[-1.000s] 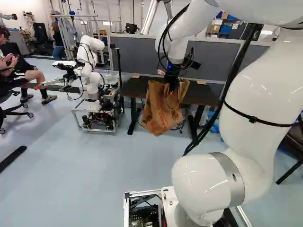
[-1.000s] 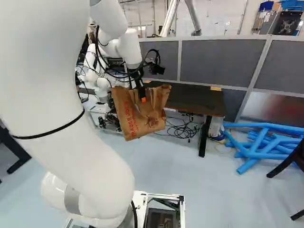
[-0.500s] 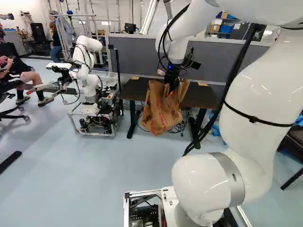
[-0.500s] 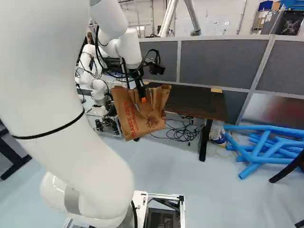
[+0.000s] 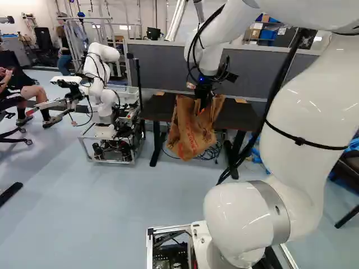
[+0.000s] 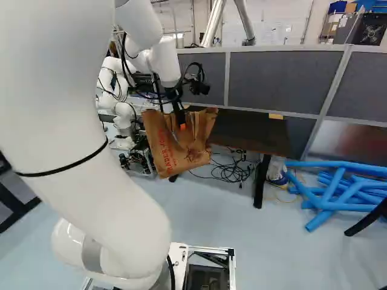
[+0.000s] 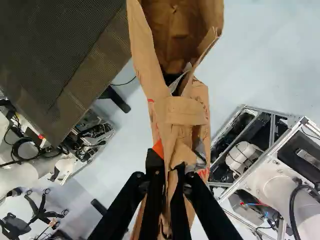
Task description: Pick up the bag on the ground and place it on the table
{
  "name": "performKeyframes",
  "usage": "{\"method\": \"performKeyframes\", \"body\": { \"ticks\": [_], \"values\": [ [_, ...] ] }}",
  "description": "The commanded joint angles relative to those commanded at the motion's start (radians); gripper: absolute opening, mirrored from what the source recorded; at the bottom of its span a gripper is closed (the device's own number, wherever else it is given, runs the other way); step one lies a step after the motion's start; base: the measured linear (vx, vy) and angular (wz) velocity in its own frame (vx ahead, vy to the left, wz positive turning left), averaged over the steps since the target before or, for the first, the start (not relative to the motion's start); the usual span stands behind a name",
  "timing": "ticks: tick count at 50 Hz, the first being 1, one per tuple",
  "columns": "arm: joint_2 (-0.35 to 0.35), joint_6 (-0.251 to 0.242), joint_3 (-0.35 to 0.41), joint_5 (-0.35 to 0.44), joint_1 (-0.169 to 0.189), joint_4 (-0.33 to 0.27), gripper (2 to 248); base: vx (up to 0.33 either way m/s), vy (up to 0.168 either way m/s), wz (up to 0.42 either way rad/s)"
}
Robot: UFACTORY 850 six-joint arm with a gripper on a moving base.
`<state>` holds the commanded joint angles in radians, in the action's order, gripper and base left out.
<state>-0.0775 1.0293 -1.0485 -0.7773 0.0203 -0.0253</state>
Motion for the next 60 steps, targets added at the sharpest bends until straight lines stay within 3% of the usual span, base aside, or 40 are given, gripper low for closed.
{"method": "performKeyframes", "body": {
  "ticks": [31,60],
  "values": [
    [0.023,0.0,-0.018,-0.007,0.0,0.003,21,0.0,0.0,0.0],
    [0.029,0.0,-0.101,-0.135,-0.002,0.003,21,0.0,0.0,0.0]
  ]
}}
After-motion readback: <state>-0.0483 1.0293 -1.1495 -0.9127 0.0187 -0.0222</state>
